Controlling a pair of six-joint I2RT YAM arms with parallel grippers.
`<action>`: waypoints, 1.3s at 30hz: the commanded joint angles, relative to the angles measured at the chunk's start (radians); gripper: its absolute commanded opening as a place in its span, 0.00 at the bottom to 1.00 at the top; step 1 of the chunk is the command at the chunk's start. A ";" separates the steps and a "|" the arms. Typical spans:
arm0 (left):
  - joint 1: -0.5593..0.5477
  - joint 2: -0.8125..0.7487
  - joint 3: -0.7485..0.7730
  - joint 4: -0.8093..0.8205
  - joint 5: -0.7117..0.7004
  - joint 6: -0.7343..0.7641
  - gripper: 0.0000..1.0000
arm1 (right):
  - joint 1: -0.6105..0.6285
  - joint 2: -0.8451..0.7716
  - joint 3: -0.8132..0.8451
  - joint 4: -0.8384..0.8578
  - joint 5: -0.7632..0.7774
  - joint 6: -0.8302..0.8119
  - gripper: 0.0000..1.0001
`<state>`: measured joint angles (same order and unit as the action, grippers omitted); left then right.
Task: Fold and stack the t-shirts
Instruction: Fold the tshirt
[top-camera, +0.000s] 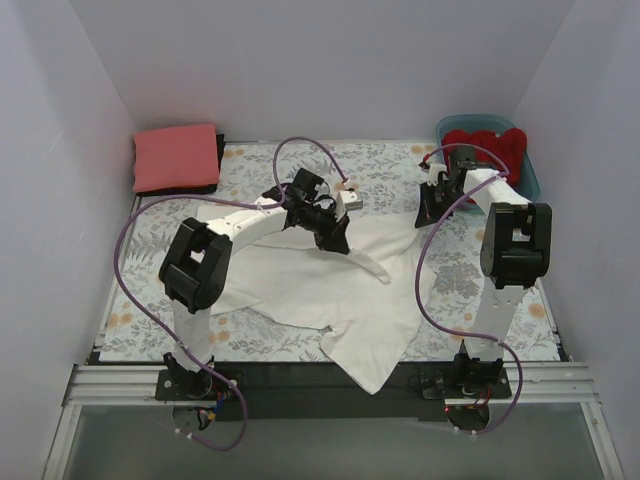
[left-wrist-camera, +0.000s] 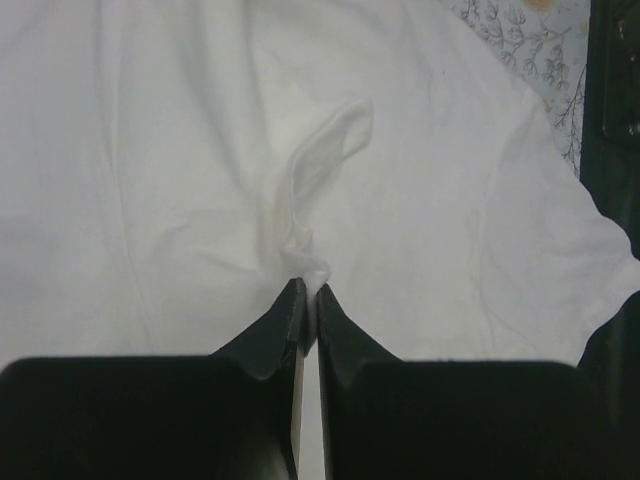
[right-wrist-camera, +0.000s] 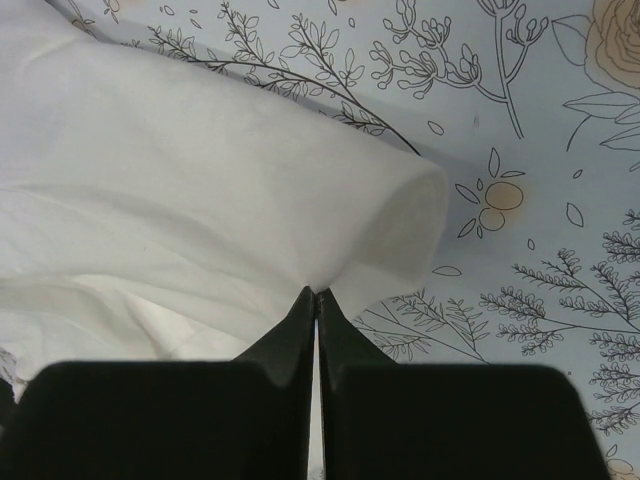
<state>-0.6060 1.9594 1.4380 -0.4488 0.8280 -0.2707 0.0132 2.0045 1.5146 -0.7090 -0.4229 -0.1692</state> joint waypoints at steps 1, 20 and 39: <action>-0.006 -0.011 -0.024 -0.063 -0.029 0.111 0.10 | -0.002 0.019 0.002 -0.017 -0.005 -0.018 0.01; -0.110 -0.047 -0.111 0.229 0.123 0.257 0.46 | -0.001 0.060 0.012 -0.020 -0.011 -0.009 0.06; -0.293 0.001 -0.314 0.659 -0.171 0.453 0.43 | -0.001 0.065 0.015 -0.024 -0.011 -0.023 0.05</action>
<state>-0.8917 1.9640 1.1210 0.1120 0.6903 0.1501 0.0132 2.0712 1.5150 -0.7090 -0.4248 -0.1825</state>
